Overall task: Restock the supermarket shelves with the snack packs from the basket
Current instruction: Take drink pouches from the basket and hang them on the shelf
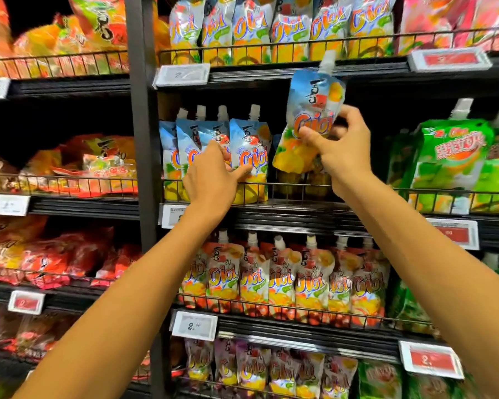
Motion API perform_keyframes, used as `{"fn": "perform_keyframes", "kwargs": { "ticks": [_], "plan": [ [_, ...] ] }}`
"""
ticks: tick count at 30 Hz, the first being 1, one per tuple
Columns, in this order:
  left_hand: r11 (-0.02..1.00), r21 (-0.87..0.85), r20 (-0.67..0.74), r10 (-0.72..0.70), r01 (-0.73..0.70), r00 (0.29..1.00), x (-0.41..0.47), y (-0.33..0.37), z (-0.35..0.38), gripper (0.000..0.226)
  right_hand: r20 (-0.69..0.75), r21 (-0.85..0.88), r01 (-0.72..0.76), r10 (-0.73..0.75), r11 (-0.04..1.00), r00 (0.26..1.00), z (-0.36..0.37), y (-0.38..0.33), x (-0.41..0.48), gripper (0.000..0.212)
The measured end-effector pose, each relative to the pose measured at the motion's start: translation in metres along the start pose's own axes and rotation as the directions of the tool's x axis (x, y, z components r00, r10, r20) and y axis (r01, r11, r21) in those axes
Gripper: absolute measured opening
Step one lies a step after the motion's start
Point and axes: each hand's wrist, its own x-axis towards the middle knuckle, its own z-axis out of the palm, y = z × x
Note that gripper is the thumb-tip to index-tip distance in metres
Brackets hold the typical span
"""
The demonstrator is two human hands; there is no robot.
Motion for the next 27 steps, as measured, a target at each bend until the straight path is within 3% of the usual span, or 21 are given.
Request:
{"fn": "perform_keyframes", "kwargs": {
  "ticks": [4, 11, 15, 21, 24, 27],
  "plan": [
    [0.999, 0.042, -0.013, -0.005, 0.006, 1.000, -0.007, -0.004, -0.002, 0.040, 0.076, -0.203, 0.006, 0.009, 0.979, 0.997, 0.015, 0.012, 0.002, 0.043],
    [0.995, 0.098, -0.081, 0.003, 0.005, 0.997, -0.012, -0.015, -0.007, 0.016, 0.204, -0.369, -0.050, 0.134, 0.928, 0.970, 0.030, 0.022, -0.003, 0.041],
    [0.999, 0.032, -0.097, -0.008, 0.011, 0.995, -0.020, -0.014, -0.013, 0.014, 0.239, -0.453, -0.110, 0.240, 0.885, 0.941, 0.033, 0.022, 0.001, 0.033],
    [0.980, -0.200, 0.040, 0.024, -0.016, 0.999, -0.061, -0.003, -0.016, 0.011, 0.243, -0.505, -0.157, 0.314, 0.849, 0.918, 0.032, 0.020, 0.001, 0.037],
    [0.958, -0.286, 0.140, 0.021, 0.021, 0.990, -0.085, 0.000, -0.010, 0.009, 0.200, -0.527, -0.135, 0.276, 0.839, 0.940, 0.029, 0.014, -0.005, 0.037],
    [0.940, -0.337, 0.210, 0.024, 0.050, 0.977, -0.112, -0.001, 0.000, 0.009, 0.159, -0.486, -0.022, 0.113, 0.874, 0.981, 0.015, 0.005, -0.027, 0.043]
  ]
}}
